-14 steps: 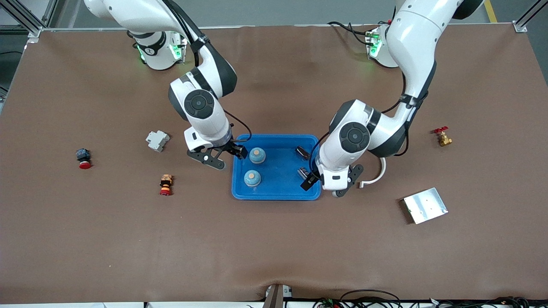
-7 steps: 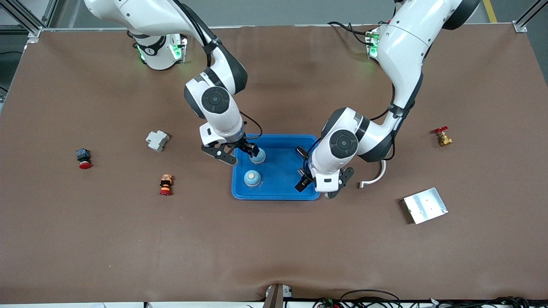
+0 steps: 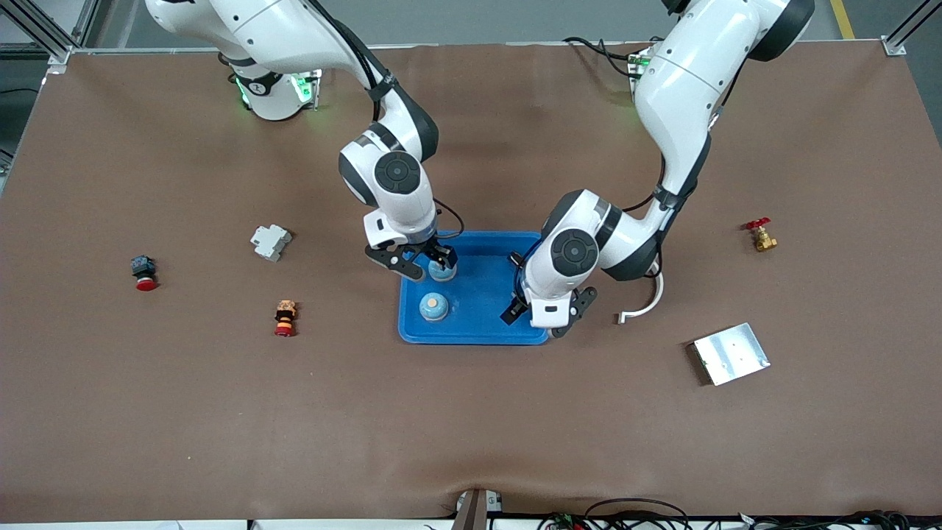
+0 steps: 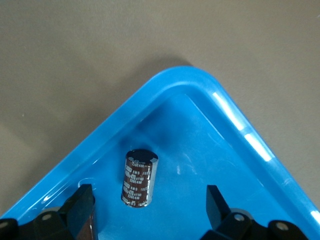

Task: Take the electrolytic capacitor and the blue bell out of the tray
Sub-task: 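Lower the left gripper onto a black capacitor while the right gripper reaches a bell, then close the left gripper on the capacitor while the right gripper grasps the bell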

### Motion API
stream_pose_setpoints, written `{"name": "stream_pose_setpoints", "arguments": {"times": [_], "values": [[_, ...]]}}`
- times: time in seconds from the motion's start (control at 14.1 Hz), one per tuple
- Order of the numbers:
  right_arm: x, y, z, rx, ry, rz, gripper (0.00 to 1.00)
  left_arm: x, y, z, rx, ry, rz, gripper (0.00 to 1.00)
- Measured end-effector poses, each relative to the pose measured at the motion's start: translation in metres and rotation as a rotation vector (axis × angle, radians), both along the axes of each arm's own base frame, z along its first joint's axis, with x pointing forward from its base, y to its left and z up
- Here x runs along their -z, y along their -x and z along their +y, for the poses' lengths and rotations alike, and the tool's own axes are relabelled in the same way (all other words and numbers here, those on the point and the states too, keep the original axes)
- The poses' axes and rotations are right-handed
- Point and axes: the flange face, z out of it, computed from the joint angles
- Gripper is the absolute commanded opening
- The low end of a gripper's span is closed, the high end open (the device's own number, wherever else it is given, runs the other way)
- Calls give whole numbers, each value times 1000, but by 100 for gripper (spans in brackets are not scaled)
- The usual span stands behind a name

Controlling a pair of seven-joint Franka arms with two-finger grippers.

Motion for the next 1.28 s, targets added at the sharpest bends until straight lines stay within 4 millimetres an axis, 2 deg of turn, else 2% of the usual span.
{"name": "stream_pose_setpoints", "arguments": {"times": [0.36, 0.57, 0.92, 0.99, 1.07, 1.14, 1.21, 1.28], "values": [[23, 7, 9, 12, -2, 4, 100, 18, 3, 1, 3, -13, 21, 100], [29, 9, 13, 16, -7, 1, 100, 28, 5, 2, 6, -21, 32, 100], [42, 9, 24, 39, -23, -9, 100, 33, 4, 2, 3, -15, 24, 100], [44, 10, 26, 38, -23, -9, 96, 33, 4, 2, 3, -15, 23, 100], [45, 10, 27, 36, -22, -10, 72, 33, 5, 1, 5, -15, 24, 100], [45, 9, 27, 31, -19, -13, 26, 33, 6, -1, 7, -16, 24, 100], [44, 9, 27, 22, -15, -20, 0, 34, 7, -2, 10, -16, 25, 100], [43, 8, 27, 15, -11, -27, 0, 34, 8, -4, 13, -16, 25, 100]]}}
